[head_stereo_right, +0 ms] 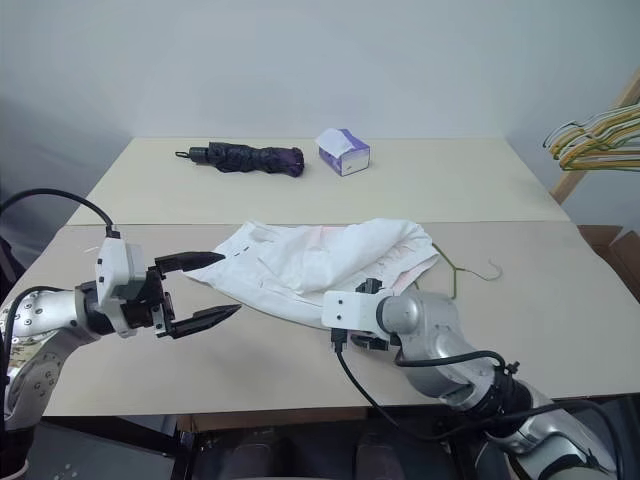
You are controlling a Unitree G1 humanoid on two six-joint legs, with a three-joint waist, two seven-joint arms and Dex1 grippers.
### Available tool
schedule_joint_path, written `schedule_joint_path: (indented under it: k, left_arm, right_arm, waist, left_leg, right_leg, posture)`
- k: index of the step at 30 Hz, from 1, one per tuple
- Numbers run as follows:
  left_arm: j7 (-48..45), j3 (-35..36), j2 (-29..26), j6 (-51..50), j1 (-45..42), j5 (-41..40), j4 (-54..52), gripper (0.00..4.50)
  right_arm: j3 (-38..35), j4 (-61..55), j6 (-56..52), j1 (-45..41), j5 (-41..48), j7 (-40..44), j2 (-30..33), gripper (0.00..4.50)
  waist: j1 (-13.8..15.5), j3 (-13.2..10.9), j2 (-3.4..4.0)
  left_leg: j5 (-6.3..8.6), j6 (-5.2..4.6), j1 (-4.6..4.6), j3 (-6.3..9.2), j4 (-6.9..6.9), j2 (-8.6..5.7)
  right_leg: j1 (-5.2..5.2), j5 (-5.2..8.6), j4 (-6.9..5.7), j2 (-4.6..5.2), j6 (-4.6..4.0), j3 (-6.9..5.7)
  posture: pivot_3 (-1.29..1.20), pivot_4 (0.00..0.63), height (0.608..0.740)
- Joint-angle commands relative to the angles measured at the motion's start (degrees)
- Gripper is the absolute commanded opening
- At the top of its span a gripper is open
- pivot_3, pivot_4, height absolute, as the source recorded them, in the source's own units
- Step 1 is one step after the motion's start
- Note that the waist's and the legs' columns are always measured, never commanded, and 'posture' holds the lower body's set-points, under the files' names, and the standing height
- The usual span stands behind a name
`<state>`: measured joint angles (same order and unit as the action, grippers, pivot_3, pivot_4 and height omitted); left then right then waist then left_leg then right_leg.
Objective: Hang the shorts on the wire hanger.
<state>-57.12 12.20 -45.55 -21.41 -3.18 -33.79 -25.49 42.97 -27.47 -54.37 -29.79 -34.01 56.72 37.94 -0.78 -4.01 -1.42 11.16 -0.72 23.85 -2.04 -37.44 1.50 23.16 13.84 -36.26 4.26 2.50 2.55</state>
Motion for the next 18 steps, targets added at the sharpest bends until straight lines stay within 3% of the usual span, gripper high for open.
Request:
schedule_joint_path:
  k: [1, 7, 11, 14, 18]
  left_arm:
    - [0.2, 0.7, 0.0, 1.5, -0.2, 0.5, -0.7, 4.5]
    - [-1.8, 2.9, -1.9, 4.4, 3.9, 3.2, 0.8, 4.5]
    - [-1.8, 1.1, -2.8, 10.9, 4.0, 10.1, 6.1, 4.5]
    - [-2.1, -0.4, -3.2, 18.1, 3.8, 15.9, 11.0, 4.5]
    - [-0.2, -3.5, -6.2, 36.3, 2.8, 29.5, 24.2, 4.5]
  right_arm:
    - [1.8, 0.8, 1.1, -1.1, -4.5, -0.8, 0.5, 3.53]
    - [-0.1, 0.7, 3.7, 0.1, -3.9, -0.5, 1.1, 1.4]
    - [-2.3, 0.5, 7.4, 1.1, -2.6, -0.7, 2.5, 0.04]
    - [-5.2, 0.7, 11.9, 2.2, -0.5, -0.6, 4.3, 0.04]
    - [-10.2, 2.7, 22.1, 4.0, 2.9, -0.8, 10.3, 0.04]
  waist:
    - [-0.1, 0.0, -0.01]
    - [-0.3, 0.0, -0.01]
    - [-0.2, 0.0, -0.01]
    - [-0.1, 0.0, -0.01]
    - [-0.1, 0.0, 0.0]
  left_leg:
    - [0.0, 0.0, 0.0, 0.0, 0.0, 0.0]
    - [-0.01, 0.02, -0.04, 0.0, -0.01, 0.11]
    - [-0.01, 0.03, -0.06, -0.01, -0.01, 0.11]
    - [0.0, 0.03, -0.06, -0.01, -0.01, 0.1]
    - [0.07, 0.15, -0.06, -0.02, 0.0, 0.1]
  right_leg:
    - [-0.01, 0.0, -0.01, -0.01, 0.0, 0.0]
    - [-0.01, 0.01, -0.08, -0.11, -0.01, 0.0]
    - [0.01, 0.02, -0.07, -0.12, -0.03, -0.01]
    - [0.03, 0.02, -0.03, -0.09, -0.04, -0.03]
    - [0.04, 0.06, 0.01, -0.06, -0.11, -0.06]
  posture:
    - [0.0, 0.023, 0.74]
    - [0.0, 0.02, 0.74]
    - [0.0, 0.02, 0.74]
    - [-0.02, 0.023, 0.74]
    - [-0.03, 0.025, 0.74]
